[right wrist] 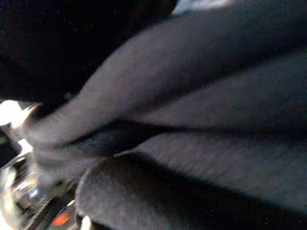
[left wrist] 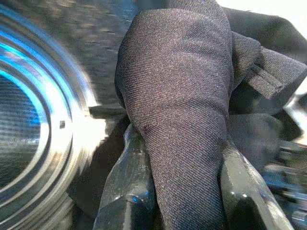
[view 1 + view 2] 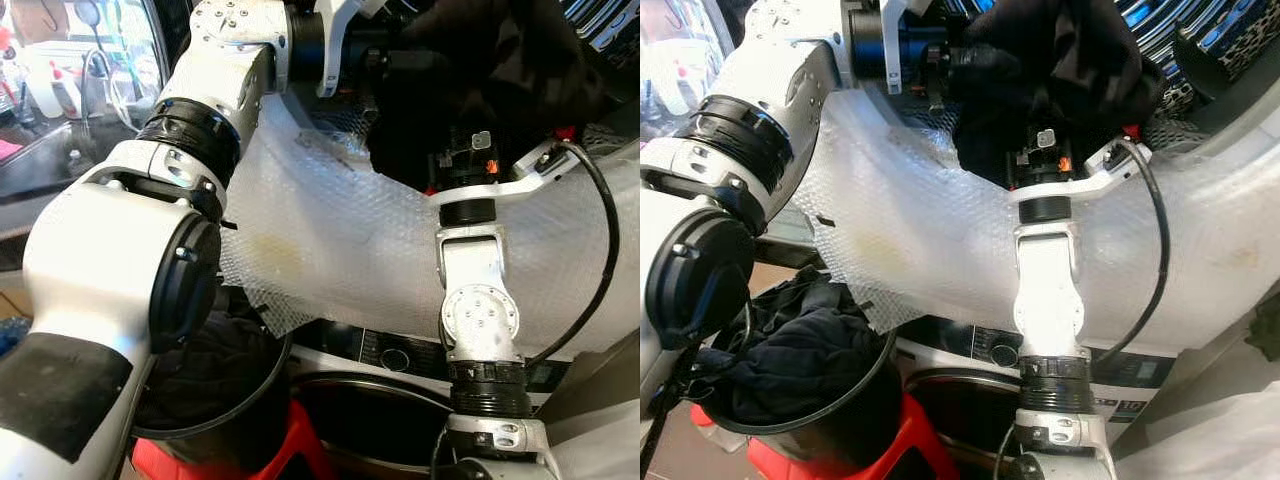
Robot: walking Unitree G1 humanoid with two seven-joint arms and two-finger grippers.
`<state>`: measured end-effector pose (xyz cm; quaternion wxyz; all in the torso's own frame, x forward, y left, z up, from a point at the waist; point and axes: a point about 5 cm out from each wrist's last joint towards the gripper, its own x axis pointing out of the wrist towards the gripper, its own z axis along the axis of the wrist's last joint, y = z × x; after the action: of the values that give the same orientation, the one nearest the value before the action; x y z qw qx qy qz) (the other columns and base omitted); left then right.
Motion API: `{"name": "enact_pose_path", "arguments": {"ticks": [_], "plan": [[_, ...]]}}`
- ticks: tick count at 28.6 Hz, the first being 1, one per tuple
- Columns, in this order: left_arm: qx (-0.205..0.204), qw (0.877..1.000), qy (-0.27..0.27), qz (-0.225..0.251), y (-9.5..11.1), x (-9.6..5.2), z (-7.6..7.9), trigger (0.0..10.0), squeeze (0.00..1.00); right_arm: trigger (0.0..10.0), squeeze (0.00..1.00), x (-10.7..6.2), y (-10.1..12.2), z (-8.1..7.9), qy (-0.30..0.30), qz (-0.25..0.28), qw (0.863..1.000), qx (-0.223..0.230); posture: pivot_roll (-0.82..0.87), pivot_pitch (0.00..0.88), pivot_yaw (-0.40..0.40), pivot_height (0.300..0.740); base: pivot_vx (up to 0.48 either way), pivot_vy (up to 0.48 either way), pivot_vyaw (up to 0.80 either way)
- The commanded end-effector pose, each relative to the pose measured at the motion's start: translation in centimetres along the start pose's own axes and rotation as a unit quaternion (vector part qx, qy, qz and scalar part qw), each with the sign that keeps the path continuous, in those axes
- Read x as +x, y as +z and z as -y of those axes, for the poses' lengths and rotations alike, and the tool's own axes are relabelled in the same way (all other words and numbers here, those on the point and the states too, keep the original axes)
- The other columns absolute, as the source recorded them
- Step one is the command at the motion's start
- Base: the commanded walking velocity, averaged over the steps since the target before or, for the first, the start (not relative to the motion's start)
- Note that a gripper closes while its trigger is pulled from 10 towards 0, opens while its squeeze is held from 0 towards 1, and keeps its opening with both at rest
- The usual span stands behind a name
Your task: Clothes washing
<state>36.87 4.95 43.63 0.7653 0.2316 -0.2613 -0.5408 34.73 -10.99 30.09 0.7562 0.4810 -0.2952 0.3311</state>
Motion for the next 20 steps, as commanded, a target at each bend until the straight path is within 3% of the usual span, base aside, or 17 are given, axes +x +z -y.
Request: {"name": "enact_pose_path", "arguments": {"ticks": [1, 4, 6, 7, 8, 10, 15, 20], "plan": [[-0.001, 0.999, 0.033, -0.008, -0.4, -0.6, -0.5, 10.0, 0.00, 0.0, 0.00, 1.0, 2.7, -2.9, 0.101, 0.045, 0.994, -0.016, 0.05, 0.046, 0.057, 0.740, 0.000, 0.000, 0.00], [-0.003, 0.999, 0.039, -0.004, -0.3, -0.5, -0.5, 10.0, 0.00, 0.0, 0.00, 0.9, 2.7, -3.1, 0.112, 0.041, 0.993, -0.014, 0.05, 0.046, 0.057, 0.740, 0.000, 0.000, 0.00], [-0.005, 0.999, 0.039, 0.009, 0.0, -0.4, -0.6, 10.0, 0.00, 0.0, 0.00, -0.1, 3.1, -4.8, 0.200, 0.020, 0.979, 0.025, 0.05, 0.040, 0.057, 0.740, 0.000, 0.000, 0.00], [-0.005, 0.999, 0.039, 0.009, 0.0, -0.4, -0.6, 10.0, 0.00, 0.0, 0.00, -0.1, 3.1, -4.8, 0.200, 0.020, 0.979, 0.025, 0.05, 0.040, 0.057, 0.740, 0.000, 0.000, 0.00], [-0.008, 0.999, 0.040, 0.016, 0.2, -0.3, -0.6, 10.0, 0.00, 0.0, 0.00, -0.6, 3.8, -5.8, 0.248, 0.015, 0.968, 0.041, 0.05, 0.036, 0.057, 0.740, 0.000, 0.000, 0.00], [-0.008, 0.999, 0.041, 0.018, 0.3, -0.3, -0.6, 10.0, 0.00, 0.0, 0.00, -0.6, 4.6, -6.1, 0.272, 0.022, 0.961, 0.049, 0.05, 0.036, 0.057, 0.740, 0.000, 0.000, 0.00], [-0.011, 0.999, 0.040, 0.020, 0.2, -0.3, -0.6, 10.0, 0.00, 0.0, 0.00, -0.5, 5.7, -6.6, 0.297, 0.039, 0.952, 0.061, 0.03, 0.030, 0.058, 0.740, 0.000, 0.000, 0.00], [-0.014, 0.998, 0.045, 0.031, 0.6, -0.2, -0.7, 10.0, 0.00, 0.0, 0.00, 0.6, 6.2, -6.1, 0.287, 0.018, 0.958, 0.014, 0.03, 0.034, 0.056, 0.740, 0.000, 0.000, 0.00]]}}
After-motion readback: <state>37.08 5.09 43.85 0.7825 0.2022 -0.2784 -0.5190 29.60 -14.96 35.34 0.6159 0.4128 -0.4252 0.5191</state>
